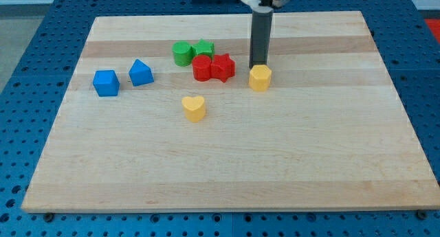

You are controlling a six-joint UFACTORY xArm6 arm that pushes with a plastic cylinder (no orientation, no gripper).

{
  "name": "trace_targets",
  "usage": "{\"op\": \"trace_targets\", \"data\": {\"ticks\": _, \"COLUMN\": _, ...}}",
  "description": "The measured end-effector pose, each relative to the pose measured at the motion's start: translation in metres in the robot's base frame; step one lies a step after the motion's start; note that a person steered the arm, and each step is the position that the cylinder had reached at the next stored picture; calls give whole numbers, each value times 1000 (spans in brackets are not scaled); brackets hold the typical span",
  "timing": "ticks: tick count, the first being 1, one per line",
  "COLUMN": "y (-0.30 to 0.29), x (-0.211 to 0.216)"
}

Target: Move the yellow hexagon closer to the yellow heart

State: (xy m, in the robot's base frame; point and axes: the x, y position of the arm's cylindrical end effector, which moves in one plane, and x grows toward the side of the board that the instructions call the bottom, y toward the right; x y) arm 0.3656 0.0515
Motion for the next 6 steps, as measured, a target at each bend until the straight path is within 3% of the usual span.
{"op": "trace_targets", "data": {"ticks": 2, "y": -10, "x": 53}}
{"op": "trace_targets", "data": {"ticks": 4, "y": 7, "x": -19}}
{"op": "trace_targets", "data": {"ticks": 6, "y": 26, "x": 67}}
